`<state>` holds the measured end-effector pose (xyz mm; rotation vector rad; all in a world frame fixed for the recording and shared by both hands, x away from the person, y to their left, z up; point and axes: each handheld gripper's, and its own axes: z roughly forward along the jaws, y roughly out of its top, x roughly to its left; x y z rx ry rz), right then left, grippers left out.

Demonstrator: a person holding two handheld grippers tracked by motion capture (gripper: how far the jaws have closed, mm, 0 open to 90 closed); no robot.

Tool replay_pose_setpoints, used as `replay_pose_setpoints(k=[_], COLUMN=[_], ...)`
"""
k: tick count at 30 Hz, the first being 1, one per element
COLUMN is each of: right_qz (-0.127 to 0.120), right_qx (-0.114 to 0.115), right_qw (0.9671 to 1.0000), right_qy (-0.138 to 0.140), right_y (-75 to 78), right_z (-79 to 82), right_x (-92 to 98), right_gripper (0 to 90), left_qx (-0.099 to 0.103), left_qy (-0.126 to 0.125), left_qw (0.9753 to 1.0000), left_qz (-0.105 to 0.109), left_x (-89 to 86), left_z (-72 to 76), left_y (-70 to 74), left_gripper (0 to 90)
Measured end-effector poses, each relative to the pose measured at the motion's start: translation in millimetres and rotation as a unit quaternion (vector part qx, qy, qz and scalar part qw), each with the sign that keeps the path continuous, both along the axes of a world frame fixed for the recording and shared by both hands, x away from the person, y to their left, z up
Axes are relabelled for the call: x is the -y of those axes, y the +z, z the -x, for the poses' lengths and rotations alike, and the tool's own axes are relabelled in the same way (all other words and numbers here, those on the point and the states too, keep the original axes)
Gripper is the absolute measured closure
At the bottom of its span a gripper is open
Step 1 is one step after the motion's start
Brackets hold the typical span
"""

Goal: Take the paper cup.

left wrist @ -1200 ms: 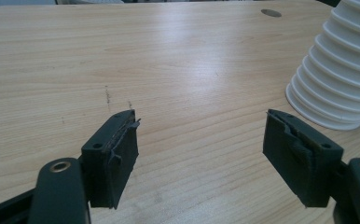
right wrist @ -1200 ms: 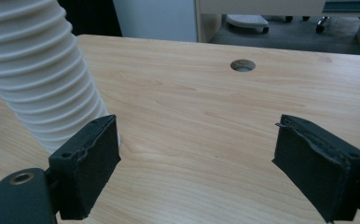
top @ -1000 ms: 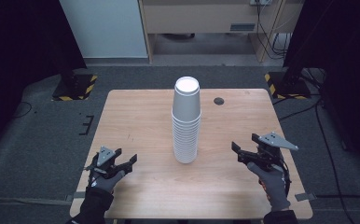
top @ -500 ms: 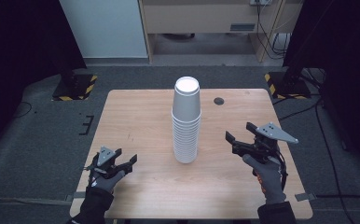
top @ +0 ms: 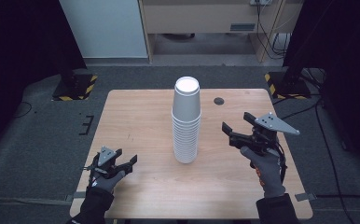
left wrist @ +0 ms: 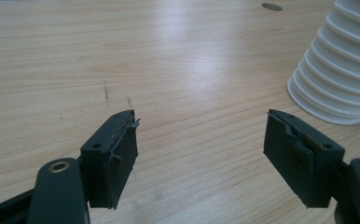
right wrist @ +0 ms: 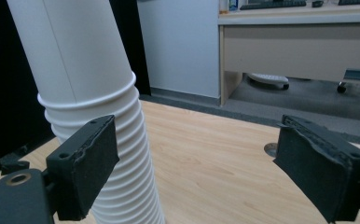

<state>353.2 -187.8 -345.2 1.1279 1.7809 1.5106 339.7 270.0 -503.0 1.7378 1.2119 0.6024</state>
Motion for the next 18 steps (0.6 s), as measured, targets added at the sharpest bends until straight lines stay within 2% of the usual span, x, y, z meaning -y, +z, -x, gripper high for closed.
replay_pose_setpoints(k=[6, 18], right_qz=[-0.014, -0.022], right_qx=[0.010, 0.028], right_qw=[0.9998, 0.9989], right_qy=[0.008, 0.029], right_y=[12.5, 33.4], right_z=[-0.4, -2.8], right_x=[-6.3, -24.0], right_gripper=[12.9, 12.5], left_qx=[-0.001, -0.002], left_qy=[0.000, -0.002], left_qw=[1.0000, 1.0000], left_qz=[0.000, -0.004], left_x=[0.3, 0.7], left_z=[-0.2, -0.6], left_y=[-0.5, -1.2], left_gripper=[24.3, 24.1])
